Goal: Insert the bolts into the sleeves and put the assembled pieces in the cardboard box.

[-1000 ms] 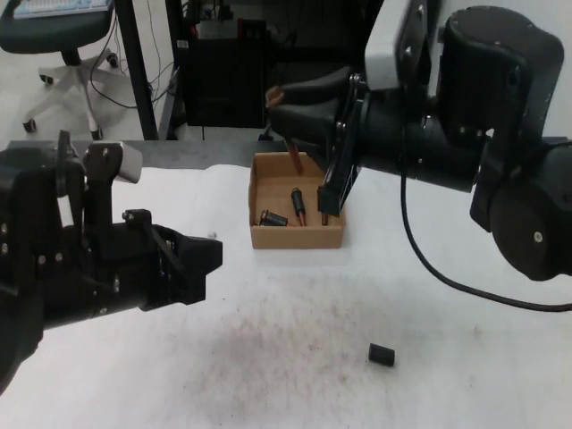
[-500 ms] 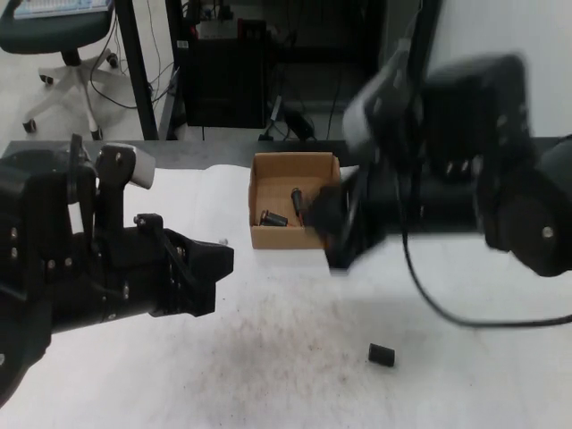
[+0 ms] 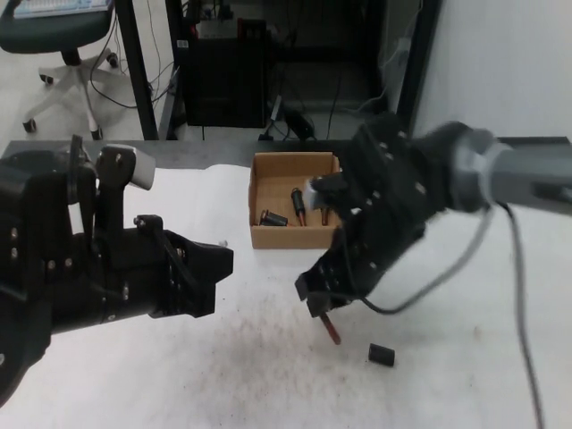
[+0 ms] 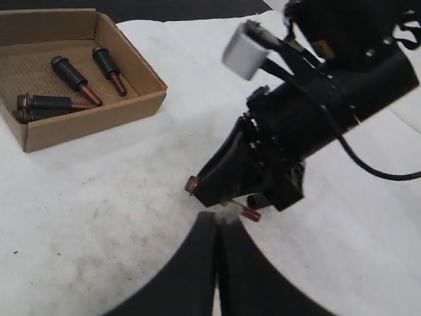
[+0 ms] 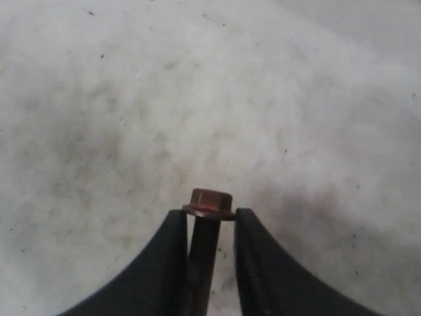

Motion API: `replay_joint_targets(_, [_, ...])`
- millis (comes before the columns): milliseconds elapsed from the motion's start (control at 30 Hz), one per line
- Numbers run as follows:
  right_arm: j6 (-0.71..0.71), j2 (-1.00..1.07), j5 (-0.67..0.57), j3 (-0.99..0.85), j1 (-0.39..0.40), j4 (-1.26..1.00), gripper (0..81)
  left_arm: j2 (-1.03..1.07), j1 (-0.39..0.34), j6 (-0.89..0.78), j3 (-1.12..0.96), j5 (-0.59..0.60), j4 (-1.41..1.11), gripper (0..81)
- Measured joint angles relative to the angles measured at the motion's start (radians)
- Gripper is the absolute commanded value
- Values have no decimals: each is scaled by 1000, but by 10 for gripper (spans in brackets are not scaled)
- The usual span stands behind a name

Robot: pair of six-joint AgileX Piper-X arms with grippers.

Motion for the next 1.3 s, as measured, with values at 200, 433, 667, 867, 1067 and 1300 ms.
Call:
replay_joint_targets(200, [-128,228,105,-292,0,299,9,0,0,0,0,0,3,3])
replay_joint_targets(433, [-189,248,128,-315,0,318,307,0,0,0,0,0,5,3])
replay_joint_targets(667, [-207,248,147,-315,0,330,378,0,0,0,0,0,5,3])
replay_joint_targets(867, [-217,248,152,-316,0,370,342,0,0,0,0,0,5,3])
replay_joint_targets(1067, [-248,248,152,-316,0,402,342,0,0,0,0,0,5,3])
replay_joint_targets(1300, [-262,248,152,-316,0,363,342,0,0,0,0,0,5,3])
